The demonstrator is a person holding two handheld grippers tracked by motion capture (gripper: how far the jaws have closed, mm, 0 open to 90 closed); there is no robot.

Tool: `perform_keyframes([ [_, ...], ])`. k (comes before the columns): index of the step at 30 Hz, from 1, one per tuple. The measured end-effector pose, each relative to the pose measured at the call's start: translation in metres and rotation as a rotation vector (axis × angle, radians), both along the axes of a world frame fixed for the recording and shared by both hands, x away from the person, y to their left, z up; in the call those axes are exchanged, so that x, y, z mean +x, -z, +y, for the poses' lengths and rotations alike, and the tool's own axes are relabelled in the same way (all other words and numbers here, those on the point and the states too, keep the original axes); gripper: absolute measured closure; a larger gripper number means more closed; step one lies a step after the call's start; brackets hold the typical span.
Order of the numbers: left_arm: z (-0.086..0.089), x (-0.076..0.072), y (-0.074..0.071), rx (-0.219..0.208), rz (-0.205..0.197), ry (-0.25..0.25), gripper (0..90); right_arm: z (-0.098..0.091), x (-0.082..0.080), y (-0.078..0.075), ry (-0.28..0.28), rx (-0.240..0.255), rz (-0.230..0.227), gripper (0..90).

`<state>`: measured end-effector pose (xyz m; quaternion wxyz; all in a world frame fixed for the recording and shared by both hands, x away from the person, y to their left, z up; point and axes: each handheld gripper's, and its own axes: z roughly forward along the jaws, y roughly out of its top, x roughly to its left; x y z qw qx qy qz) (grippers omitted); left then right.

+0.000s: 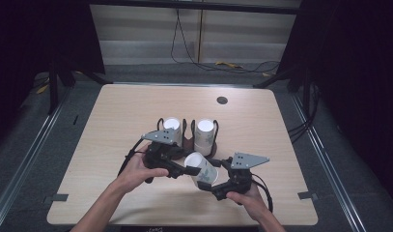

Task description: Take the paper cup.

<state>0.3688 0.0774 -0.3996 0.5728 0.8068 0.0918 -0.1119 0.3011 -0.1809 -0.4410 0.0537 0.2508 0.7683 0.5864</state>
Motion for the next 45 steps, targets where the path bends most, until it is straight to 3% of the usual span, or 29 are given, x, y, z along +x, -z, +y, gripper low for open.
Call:
perform_keyframes([
  [4,0.001,0.0,0.0,-0.021,0.019,0.005,36.5,-0.001,0.001,0.001,-0.011,0.023,0.005,14.1],
  [6,0.0,0.0,0.0,-0.013,0.017,0.008,36.5,-0.001,0.002,0.002,-0.015,0.027,0.01,15.0],
  [10,0.0,0.0,0.001,-0.018,0.019,0.009,36.5,-0.002,0.002,0.002,-0.026,0.034,0.004,24.0],
  [23,0.002,0.001,0.004,0.005,0.025,-0.011,34.0,-0.003,0.002,0.0,-0.032,-0.007,-0.008,29.9],
  [30,0.002,0.001,0.003,0.015,0.021,-0.024,28.3,-0.003,0.002,-0.002,-0.031,-0.025,0.001,30.2],
  [36,0.003,0.001,0.003,0.034,0.009,-0.034,21.4,-0.001,0.002,-0.004,-0.037,-0.079,0.008,30.4],
  [40,0.008,0.0,0.003,0.037,-0.02,-0.064,21.6,-0.001,0.001,-0.008,-0.041,-0.125,0.0,30.7],
  [45,0.013,-0.002,0.006,0.032,-0.014,-0.08,21.6,0.002,0.005,-0.01,-0.048,-0.186,0.008,30.8],
])
